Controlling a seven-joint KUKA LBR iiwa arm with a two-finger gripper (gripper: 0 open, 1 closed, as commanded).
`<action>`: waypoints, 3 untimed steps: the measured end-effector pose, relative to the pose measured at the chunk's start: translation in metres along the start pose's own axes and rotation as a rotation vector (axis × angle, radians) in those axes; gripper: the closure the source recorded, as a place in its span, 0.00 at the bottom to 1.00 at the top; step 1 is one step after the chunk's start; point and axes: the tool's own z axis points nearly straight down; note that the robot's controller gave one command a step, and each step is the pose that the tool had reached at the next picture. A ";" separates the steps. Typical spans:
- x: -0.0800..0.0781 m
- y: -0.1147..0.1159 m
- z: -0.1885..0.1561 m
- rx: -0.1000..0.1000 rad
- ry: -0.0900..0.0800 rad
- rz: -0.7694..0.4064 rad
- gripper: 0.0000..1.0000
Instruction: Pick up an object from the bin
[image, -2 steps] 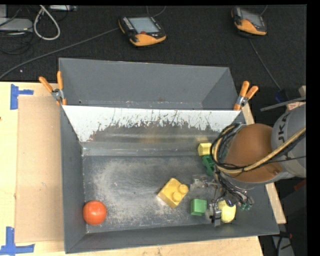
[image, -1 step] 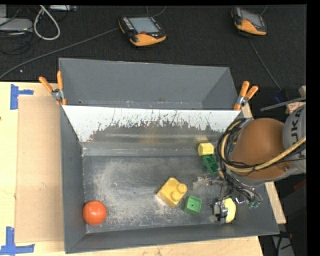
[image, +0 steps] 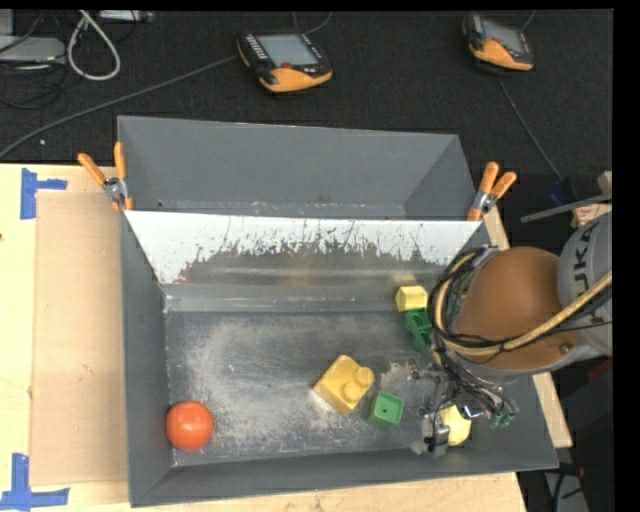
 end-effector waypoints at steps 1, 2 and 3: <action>-0.005 0.011 0.038 0.007 -0.025 0.022 0.00; -0.001 0.025 0.039 0.002 -0.009 0.055 1.00; -0.001 0.026 0.039 0.002 -0.009 0.054 1.00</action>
Offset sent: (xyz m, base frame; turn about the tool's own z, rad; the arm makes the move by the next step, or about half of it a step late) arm -0.0066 0.0247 -0.0398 0.0563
